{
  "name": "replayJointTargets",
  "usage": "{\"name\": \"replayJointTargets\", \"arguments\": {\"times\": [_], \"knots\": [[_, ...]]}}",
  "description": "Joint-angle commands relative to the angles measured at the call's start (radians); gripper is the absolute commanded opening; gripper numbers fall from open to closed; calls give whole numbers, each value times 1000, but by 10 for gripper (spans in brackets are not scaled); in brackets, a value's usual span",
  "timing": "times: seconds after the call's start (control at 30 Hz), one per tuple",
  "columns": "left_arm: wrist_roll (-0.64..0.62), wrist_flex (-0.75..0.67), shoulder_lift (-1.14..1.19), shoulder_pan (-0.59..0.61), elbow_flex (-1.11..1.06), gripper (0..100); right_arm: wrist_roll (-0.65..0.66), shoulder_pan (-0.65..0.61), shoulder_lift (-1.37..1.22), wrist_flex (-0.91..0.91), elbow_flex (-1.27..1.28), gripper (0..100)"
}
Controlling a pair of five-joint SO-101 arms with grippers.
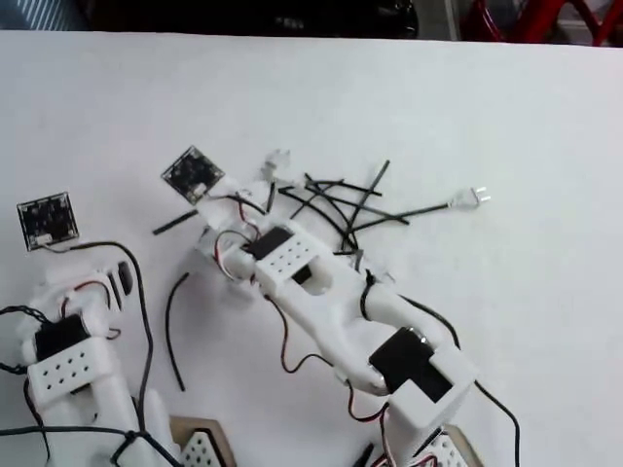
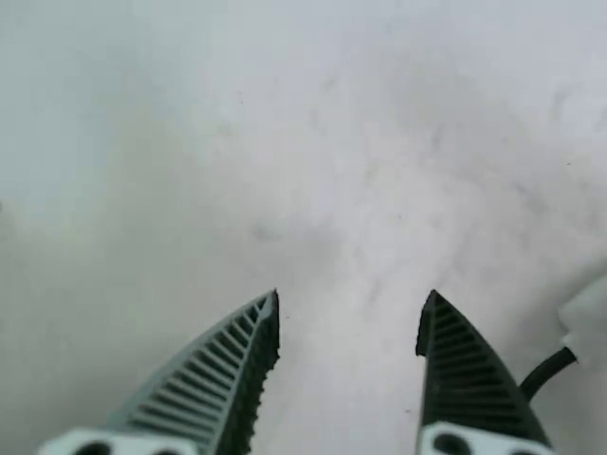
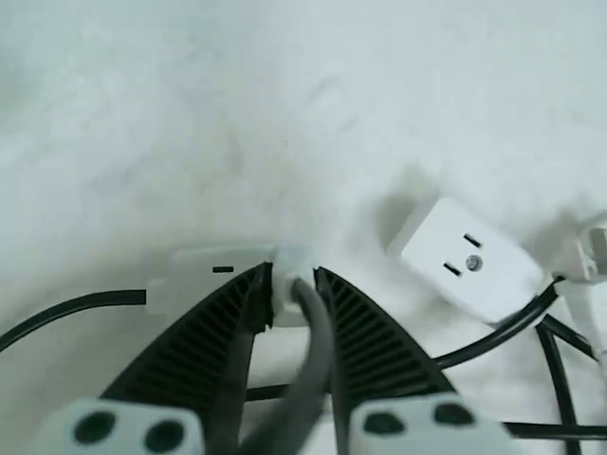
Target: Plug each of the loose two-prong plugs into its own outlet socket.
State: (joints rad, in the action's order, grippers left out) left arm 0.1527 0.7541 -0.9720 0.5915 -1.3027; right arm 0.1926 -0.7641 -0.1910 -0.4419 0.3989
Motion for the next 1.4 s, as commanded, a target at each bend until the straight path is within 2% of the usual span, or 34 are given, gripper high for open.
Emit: {"name": "replayJointTargets", "arguments": {"times": [0.0, 0.37, 0.73, 0.83, 1.2, 1.37], "knots": [[-9, -25, -21, 1, 3, 241, 17, 8, 1, -7, -15, 17], [-9, -25, -21, 1, 2, 241, 12, 7, 79, -127, -21, 17], [-9, -25, -21, 1, 2, 241, 12, 7, 90, -134, -25, 16], [-9, -25, -21, 1, 2, 241, 12, 7, 96, -183, -55, 16], [-9, -25, -21, 1, 2, 241, 9, 8, -42, -361, -236, 16], [-9, -25, -21, 1, 2, 241, 9, 8, -108, -367, -252, 16]]}}
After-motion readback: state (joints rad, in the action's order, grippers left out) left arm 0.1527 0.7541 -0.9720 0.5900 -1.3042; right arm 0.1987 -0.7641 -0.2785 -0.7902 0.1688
